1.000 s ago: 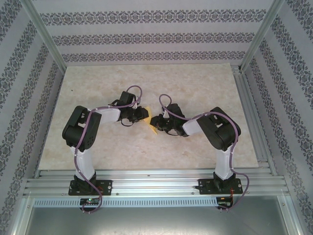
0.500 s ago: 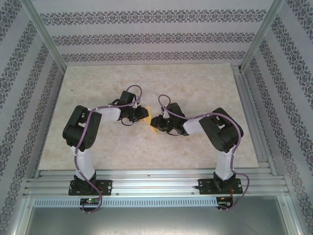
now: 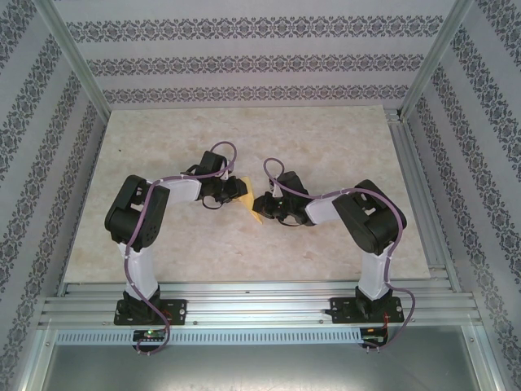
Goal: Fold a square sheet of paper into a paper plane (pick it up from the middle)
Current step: Fold the wing for the fifth time at the center of the table.
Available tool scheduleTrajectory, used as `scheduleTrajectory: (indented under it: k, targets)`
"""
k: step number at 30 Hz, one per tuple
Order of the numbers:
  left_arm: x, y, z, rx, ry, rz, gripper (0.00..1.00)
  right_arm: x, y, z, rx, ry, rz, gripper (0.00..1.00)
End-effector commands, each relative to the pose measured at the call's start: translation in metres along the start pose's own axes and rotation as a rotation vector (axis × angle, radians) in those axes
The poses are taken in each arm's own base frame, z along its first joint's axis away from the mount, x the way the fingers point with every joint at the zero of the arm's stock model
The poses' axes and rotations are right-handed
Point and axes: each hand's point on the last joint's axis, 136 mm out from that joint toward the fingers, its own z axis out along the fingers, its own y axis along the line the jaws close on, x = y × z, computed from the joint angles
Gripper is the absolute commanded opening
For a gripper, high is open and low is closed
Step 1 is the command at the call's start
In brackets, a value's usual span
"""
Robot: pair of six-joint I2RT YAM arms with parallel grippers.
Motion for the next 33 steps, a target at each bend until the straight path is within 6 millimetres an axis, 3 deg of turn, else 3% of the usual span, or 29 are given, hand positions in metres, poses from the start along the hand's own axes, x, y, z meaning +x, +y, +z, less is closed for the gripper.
scheduleTrajectory:
  k: [1,8,15,25,33]
  targets:
    - [0.0,-0.002,0.006,-0.003,0.011,0.006,0.27,0.003,-0.006,0.002,-0.02,0.005,0.035,0.09]
    - [0.0,0.0,0.007,-0.009,0.015,0.003,0.27,0.001,0.001,-0.012,0.022,-0.009,-0.033,0.18]
    - [0.0,0.0,0.008,-0.008,0.016,0.004,0.27,0.011,0.005,-0.01,0.046,0.022,-0.072,0.21]
    - [-0.001,-0.004,0.006,0.005,0.015,0.006,0.27,0.018,-0.004,-0.006,0.075,0.038,-0.06,0.12]
    - [-0.003,-0.024,-0.006,0.07,0.002,0.038,0.31,0.019,-0.018,-0.003,0.064,0.026,0.03,0.05]
